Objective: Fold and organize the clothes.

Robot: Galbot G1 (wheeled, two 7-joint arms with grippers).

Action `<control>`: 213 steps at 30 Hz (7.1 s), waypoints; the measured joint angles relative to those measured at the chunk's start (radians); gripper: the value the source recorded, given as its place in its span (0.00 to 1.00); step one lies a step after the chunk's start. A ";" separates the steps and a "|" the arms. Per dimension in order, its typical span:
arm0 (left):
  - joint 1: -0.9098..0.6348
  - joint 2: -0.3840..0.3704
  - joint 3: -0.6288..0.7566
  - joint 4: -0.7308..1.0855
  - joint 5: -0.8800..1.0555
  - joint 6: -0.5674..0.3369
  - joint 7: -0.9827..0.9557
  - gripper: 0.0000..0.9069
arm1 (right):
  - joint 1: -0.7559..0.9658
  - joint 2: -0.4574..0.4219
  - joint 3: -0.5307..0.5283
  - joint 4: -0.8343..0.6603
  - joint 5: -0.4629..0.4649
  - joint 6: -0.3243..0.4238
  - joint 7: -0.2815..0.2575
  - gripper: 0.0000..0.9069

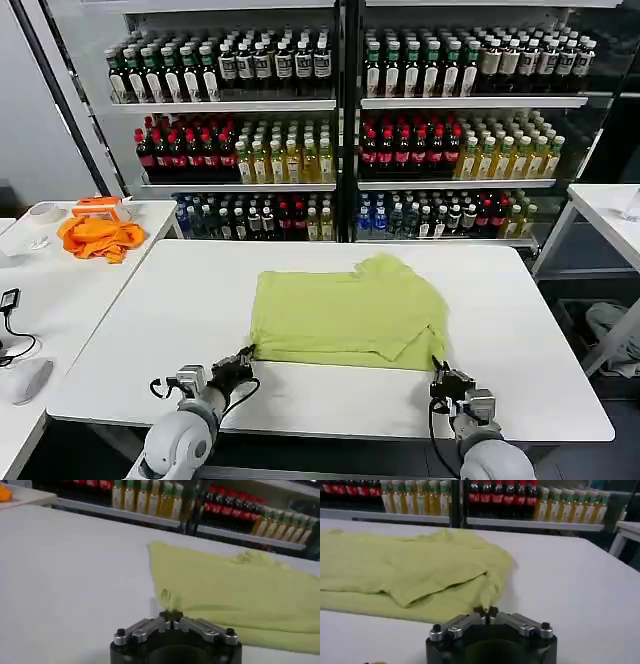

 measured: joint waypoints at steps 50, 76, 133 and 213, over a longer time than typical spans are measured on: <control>-0.356 0.060 0.119 0.186 -0.047 0.021 -0.042 1.00 | 0.728 0.059 -0.239 -0.497 0.206 -0.113 0.003 1.00; -0.491 0.031 0.204 0.392 -0.048 0.047 -0.023 0.01 | 0.884 0.164 -0.300 -0.770 0.210 -0.153 -0.043 0.00; -0.381 0.088 0.108 0.230 -0.125 0.006 0.031 0.01 | 0.685 0.076 -0.194 -0.452 0.200 -0.086 -0.061 0.00; 0.026 -0.101 0.029 -0.001 -0.007 -0.157 -0.045 0.01 | -0.016 0.100 0.089 0.080 0.020 -0.062 -0.072 1.00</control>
